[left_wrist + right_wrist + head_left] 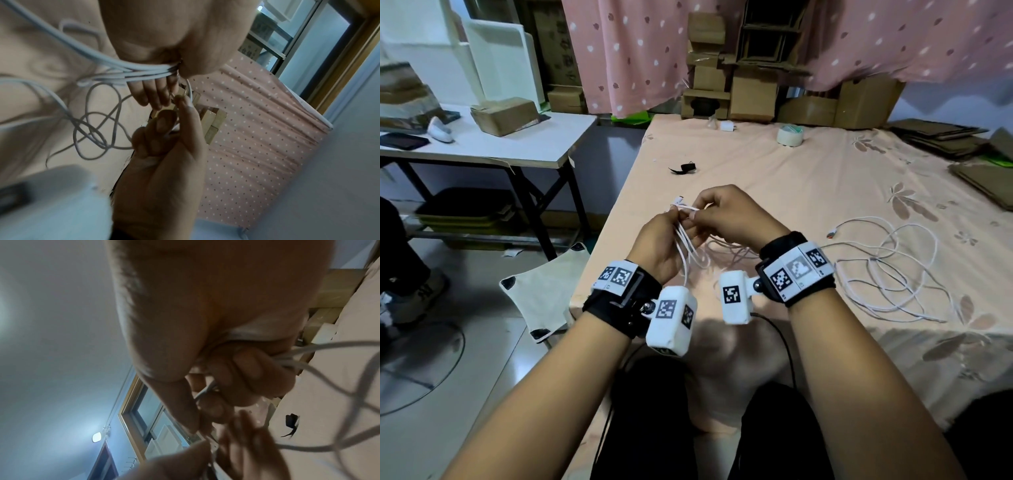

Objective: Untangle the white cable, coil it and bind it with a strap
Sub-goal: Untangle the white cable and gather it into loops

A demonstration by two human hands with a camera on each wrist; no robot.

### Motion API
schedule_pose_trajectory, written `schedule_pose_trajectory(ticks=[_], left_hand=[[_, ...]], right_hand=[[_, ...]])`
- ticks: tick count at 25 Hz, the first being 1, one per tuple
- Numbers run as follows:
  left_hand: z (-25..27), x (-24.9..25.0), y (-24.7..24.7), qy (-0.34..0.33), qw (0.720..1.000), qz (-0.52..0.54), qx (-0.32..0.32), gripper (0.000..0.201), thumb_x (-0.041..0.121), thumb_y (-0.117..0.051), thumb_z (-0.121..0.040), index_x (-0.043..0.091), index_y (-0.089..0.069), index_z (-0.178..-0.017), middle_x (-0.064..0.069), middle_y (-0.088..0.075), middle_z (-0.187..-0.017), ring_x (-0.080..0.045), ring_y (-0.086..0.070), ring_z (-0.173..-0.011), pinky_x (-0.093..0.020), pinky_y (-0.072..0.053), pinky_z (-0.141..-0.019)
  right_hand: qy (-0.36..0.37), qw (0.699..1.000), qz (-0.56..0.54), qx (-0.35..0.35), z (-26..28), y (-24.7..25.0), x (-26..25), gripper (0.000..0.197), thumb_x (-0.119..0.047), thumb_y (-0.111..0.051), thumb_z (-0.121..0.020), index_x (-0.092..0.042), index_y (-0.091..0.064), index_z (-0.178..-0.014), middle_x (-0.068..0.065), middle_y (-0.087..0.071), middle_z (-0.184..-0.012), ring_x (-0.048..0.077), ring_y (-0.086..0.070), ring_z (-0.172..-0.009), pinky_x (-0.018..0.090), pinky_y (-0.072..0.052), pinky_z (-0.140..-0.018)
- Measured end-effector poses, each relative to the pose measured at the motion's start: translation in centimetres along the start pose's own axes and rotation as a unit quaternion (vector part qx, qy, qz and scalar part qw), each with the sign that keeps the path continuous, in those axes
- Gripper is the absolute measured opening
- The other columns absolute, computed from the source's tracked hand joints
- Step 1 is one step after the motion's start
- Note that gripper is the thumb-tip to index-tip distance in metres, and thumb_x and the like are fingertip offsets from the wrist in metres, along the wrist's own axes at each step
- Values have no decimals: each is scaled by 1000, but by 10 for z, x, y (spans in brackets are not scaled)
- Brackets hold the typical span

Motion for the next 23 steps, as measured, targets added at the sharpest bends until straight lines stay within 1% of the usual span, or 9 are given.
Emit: schedule_pose_trajectory(ticks=[2,5,7,10,12,13,15,17,23], left_hand=[[-3,1,3,-16,998,-55,26,30,23,-32,-110,10,-58,-101,-1,-59,-58,-12,-52,-51,-24,-47,-56],[1,-3,2,-40,979,-196,39,29,25,-38,-108,16,-64,-98,8,-54,-48,-6,-44,-43,-24,-34,-57],[2,-1,3,-46,968,-245,42,32,26,-37,-108,17,-64,-93,12,-54,-49,-3,-47,-41,-25,-35,-60],[-4,4,8,3,994,-108,-28,34,32,-38,-109,13,-63,-95,0,-59,-75,-12,-58,-66,-30,-48,-70],[-12,12,10,-8,998,27,-55,36,29,-35,-109,14,-56,-84,-1,-60,-73,-18,-60,-72,-35,-52,-83],[-14,18,9,-26,994,88,-64,36,27,-34,-109,15,-52,-80,2,-54,-64,-15,-55,-62,-33,-53,-81],[-21,34,13,-54,977,191,-75,37,26,-34,-108,16,-46,-75,6,-35,-53,-10,-35,-43,-23,-47,-54],[-29,50,24,-84,970,219,-63,36,25,-35,-106,17,-43,-72,8,-27,-49,-7,-23,-36,-18,-27,-36],[-32,68,50,-142,961,233,52,46,27,-38,-104,23,-35,-58,10,-18,-45,-8,-13,-33,-20,-13,-29]], right_hand=[[9,1000,22,-8,4,-1,6,9,-3,-66,-91,3,-67,-84,-6,-59,-52,3,-45,-39,13,-33,-43],[17,992,124,-19,5,-2,12,13,-12,-71,-87,-3,-72,-77,-8,-53,-51,10,-44,-49,22,-37,-53],[16,982,188,-21,6,0,12,12,-13,-71,-83,-5,-74,-75,-1,-60,-61,3,-46,-49,26,-38,-58],[-4,969,246,-36,12,2,12,19,-17,-71,-83,-10,-70,-65,0,-56,-55,6,-47,-47,27,-36,-55],[-25,970,233,-69,17,3,15,22,-20,-71,-85,-15,-68,-64,4,-63,-58,14,-53,-49,24,-41,-52],[-43,969,224,-91,19,3,19,19,-22,-71,-87,-15,-70,-69,5,-66,-61,16,-55,-48,23,-44,-52],[-86,964,218,-129,22,5,30,13,-23,-71,-89,-11,-71,-86,7,-69,-67,18,-59,-48,25,-48,-52],[-137,960,203,-135,21,11,45,18,-25,-75,-89,-10,-67,-93,8,-70,-71,17,-64,-50,23,-48,-52],[-228,938,233,-114,19,37,68,45,-45,-83,-79,-9,-58,-89,7,-70,-71,20,-65,-56,26,-46,-57]])
Point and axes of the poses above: each hand's wrist, its own z-axis away from the middle knuckle, its own y-axis out of the back of the hand, x = y × z, the point moved 2 cm from there along -z, towards the middle knuckle
